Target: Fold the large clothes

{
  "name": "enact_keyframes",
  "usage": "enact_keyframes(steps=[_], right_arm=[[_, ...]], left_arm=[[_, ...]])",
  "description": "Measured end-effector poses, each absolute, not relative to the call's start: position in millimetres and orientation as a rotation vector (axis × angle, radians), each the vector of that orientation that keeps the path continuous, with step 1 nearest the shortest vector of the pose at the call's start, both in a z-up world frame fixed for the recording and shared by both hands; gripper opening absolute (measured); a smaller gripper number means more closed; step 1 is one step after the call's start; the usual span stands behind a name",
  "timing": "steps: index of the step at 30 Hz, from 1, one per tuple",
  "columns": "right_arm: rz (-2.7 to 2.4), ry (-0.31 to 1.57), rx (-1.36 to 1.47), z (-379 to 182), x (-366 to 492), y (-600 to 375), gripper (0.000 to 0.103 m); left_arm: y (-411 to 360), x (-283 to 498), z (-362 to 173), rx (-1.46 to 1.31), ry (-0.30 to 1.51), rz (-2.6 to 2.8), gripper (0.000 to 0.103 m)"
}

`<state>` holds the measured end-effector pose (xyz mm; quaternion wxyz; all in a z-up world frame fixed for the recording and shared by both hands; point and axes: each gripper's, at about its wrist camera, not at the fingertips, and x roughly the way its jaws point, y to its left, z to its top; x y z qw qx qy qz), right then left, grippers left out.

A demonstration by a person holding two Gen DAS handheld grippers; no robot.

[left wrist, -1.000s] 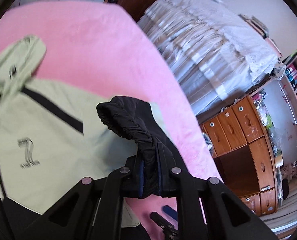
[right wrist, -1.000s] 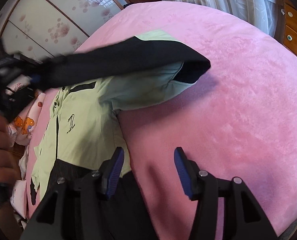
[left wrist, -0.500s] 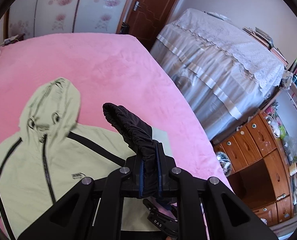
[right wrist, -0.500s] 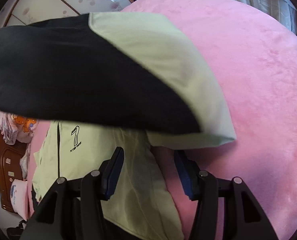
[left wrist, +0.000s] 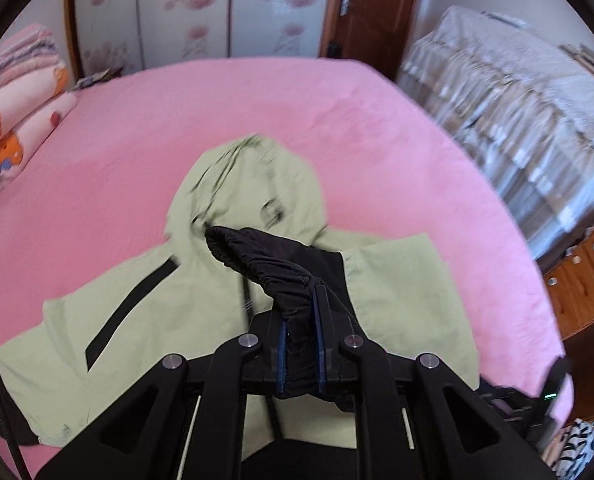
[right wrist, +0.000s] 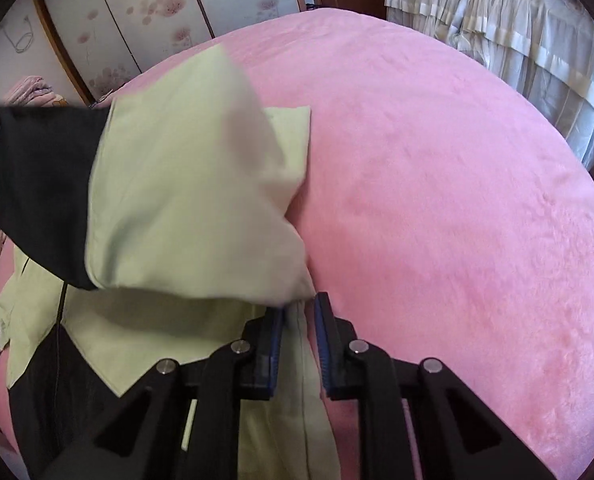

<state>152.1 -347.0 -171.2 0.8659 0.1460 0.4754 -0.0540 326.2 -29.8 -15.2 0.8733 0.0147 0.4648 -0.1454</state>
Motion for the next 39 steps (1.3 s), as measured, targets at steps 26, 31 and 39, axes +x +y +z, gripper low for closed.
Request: enact_keyframes(steps=[26, 31, 39], right_arm=[[-0.048, 1.093, 0.535, -172, 315, -401, 0.064], [-0.06, 1.094, 0.432, -175, 349, -396, 0.002], [-0.111, 1.098, 0.274, -177, 354, -376, 0.005]], left_arm=[[94, 397, -185, -0.241, 1.193, -0.216, 0.04], [87, 402, -171, -0.15, 1.116, -0.22, 0.026], [84, 408, -190, -0.127, 1.131, -0.17, 0.032]])
